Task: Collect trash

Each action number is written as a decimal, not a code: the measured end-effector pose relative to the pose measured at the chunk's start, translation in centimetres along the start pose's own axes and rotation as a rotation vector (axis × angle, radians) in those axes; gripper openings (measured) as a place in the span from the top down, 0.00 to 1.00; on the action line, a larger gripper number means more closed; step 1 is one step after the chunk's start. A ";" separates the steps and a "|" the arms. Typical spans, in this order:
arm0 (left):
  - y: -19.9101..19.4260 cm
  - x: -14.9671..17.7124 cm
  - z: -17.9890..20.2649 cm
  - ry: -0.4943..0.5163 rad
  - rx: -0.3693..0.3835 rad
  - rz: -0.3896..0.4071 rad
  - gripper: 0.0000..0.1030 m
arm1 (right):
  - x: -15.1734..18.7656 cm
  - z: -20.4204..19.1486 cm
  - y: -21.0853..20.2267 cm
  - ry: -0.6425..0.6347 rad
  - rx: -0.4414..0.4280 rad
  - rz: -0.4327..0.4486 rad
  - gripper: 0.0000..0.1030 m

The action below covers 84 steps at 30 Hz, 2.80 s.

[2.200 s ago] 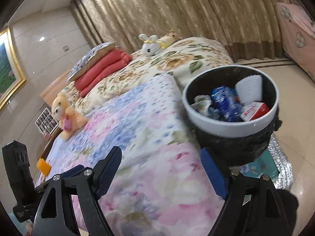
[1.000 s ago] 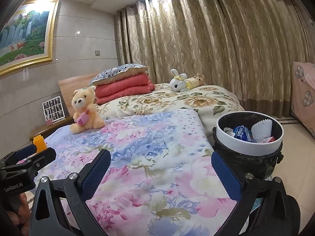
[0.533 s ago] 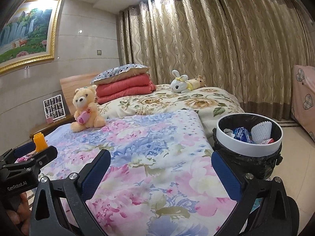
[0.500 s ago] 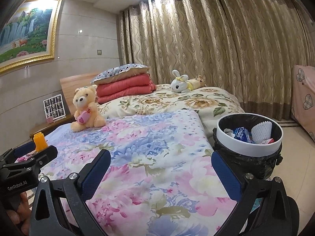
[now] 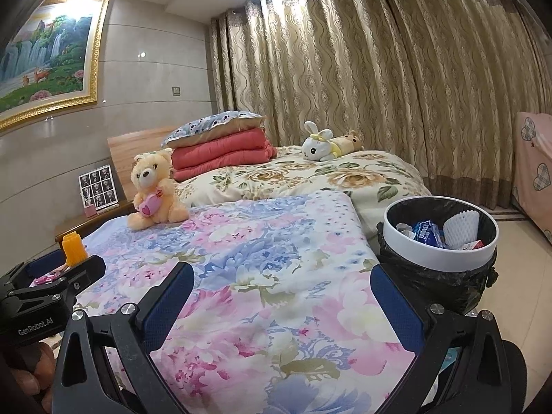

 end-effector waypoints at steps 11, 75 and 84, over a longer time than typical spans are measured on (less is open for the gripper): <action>0.2 0.0 0.0 0.006 0.003 0.001 0.04 | 0.1 0.1 0.0 0.003 -0.003 -0.005 0.00; 0.6 0.8 1.1 0.023 0.038 -0.032 0.04 | 0.6 0.2 -0.3 0.033 0.003 -0.031 0.00; 0.9 0.9 0.9 0.028 0.049 -0.040 0.04 | 0.5 0.2 -0.1 0.042 0.005 -0.051 0.00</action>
Point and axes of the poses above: each gripper's, at about its wrist camera, not at the fingertips, and y roughly the way its jaws point, z to its right, x to its underside, the point moved 4 cm from there along y, roughly the way its jaws point, and after that the axes turned 2 degrees about z, right-handed, at the moved point
